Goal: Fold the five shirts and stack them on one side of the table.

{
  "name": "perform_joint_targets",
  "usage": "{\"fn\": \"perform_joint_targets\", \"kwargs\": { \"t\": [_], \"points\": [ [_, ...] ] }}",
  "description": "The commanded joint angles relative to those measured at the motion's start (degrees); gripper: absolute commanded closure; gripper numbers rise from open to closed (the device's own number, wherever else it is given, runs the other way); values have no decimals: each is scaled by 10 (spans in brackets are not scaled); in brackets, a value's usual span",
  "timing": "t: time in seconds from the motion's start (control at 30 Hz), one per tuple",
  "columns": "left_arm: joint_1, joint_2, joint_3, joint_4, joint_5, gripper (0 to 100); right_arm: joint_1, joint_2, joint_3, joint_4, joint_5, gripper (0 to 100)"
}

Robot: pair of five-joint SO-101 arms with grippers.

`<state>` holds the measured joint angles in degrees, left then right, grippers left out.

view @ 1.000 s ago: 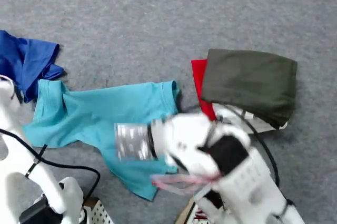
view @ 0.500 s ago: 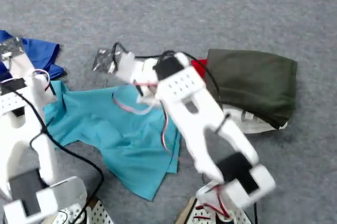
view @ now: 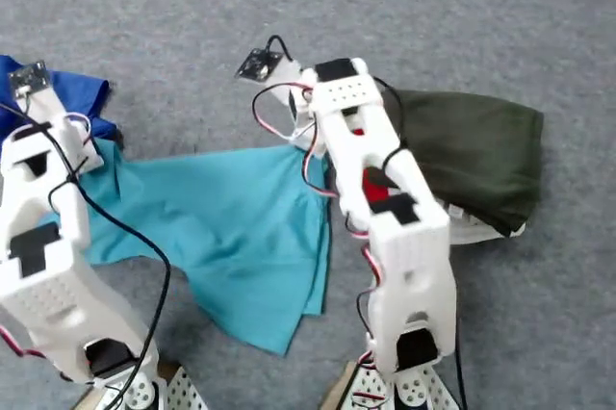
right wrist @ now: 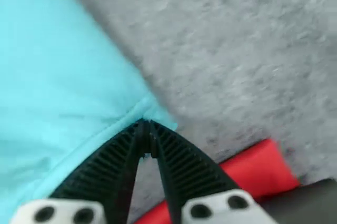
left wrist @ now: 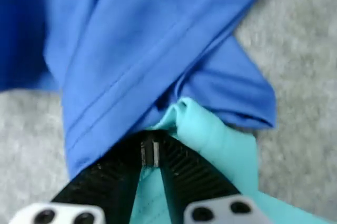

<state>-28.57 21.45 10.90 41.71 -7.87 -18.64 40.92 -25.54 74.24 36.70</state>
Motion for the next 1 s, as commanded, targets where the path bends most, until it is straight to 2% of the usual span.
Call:
{"fn": "perform_joint_targets", "kwargs": {
  "t": [0.0, 0.17, 0.37, 0.43, 0.5, 0.57, 0.7, 0.8, 0.97],
  "points": [
    [-11, 22, -97, 46, 4, 981, 25, 58, -142, 20, -3, 996],
    [-11, 27, -131, 56, 39, 981, 33, 138, -341, 90, -3, 996],
    [-10, 22, -133, 67, 39, 981, 22, 197, -539, 216, 13, 996],
    [-10, 5, -147, 104, 28, 981, 7, 197, -603, 287, 18, 996],
    [-7, -31, -153, 149, 0, 981, 4, 182, -622, 284, -4, 996],
    [-3, -74, -136, 166, -18, 981, -10, 149, -593, 286, -12, 996],
    [6, -165, -38, 164, -47, 981, -44, 33, -401, 283, -45, 996],
    [18, -218, 64, 106, -69, 981, -61, -63, -245, 280, -53, 996],
    [16, -233, 157, -12, -60, 981, -65, -161, -50, 200, -63, 996]
  ]
}}
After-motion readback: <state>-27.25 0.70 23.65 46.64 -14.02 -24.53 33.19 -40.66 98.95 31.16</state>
